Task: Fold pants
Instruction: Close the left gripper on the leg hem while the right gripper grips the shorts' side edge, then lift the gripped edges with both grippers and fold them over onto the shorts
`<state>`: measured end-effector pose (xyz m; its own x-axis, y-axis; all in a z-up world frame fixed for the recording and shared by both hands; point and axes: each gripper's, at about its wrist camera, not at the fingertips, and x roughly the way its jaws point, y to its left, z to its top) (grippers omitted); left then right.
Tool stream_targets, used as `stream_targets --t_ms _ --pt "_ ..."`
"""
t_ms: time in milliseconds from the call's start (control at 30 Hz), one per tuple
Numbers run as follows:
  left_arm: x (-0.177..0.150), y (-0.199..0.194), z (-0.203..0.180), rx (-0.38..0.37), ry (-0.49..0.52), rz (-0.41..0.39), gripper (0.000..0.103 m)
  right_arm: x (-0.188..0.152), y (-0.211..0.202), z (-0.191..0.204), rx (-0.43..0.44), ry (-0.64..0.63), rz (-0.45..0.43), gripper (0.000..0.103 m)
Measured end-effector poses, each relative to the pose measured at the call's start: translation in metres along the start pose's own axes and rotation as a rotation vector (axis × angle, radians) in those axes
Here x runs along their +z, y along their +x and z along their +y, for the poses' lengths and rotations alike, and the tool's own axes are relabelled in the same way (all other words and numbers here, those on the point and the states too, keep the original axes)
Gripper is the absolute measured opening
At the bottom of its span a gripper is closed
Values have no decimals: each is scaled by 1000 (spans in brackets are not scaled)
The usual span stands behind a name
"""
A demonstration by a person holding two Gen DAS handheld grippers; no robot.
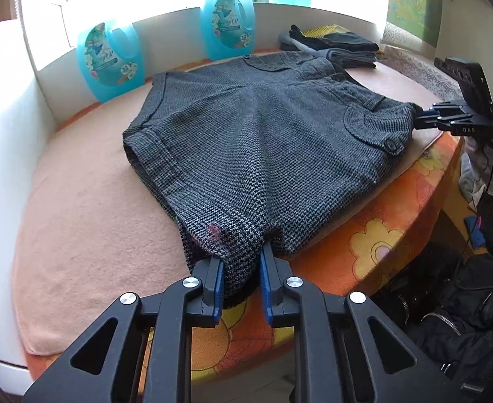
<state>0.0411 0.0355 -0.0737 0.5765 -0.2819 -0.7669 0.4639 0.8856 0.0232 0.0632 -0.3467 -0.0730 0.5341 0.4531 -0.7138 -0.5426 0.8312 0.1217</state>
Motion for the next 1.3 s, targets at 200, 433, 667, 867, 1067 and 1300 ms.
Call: stream_targets --t_ms 200,433,667,867,1067,1300 --pt "18 -21 5 -33 -44 -107 13 18 -27 7 -16 0 -122 9" --pt "14 -15 9 -29 -74 -113 12 11 -20 3 22 4 -85 9" --pt "3 -7 10 -36 -94 -99 12 0 -11 -11 50 37 -48 16" --pt "7 -14 14 -54 -140 -138 12 -1 -14 -7 47 17 -70 8" --pt "20 -27 21 -71 -170 -204 11 27 -41 -4 59 53 -220 7" --pt "49 -39 39 -51 -197 -261 11 72 -54 -6 34 85 -342 7"
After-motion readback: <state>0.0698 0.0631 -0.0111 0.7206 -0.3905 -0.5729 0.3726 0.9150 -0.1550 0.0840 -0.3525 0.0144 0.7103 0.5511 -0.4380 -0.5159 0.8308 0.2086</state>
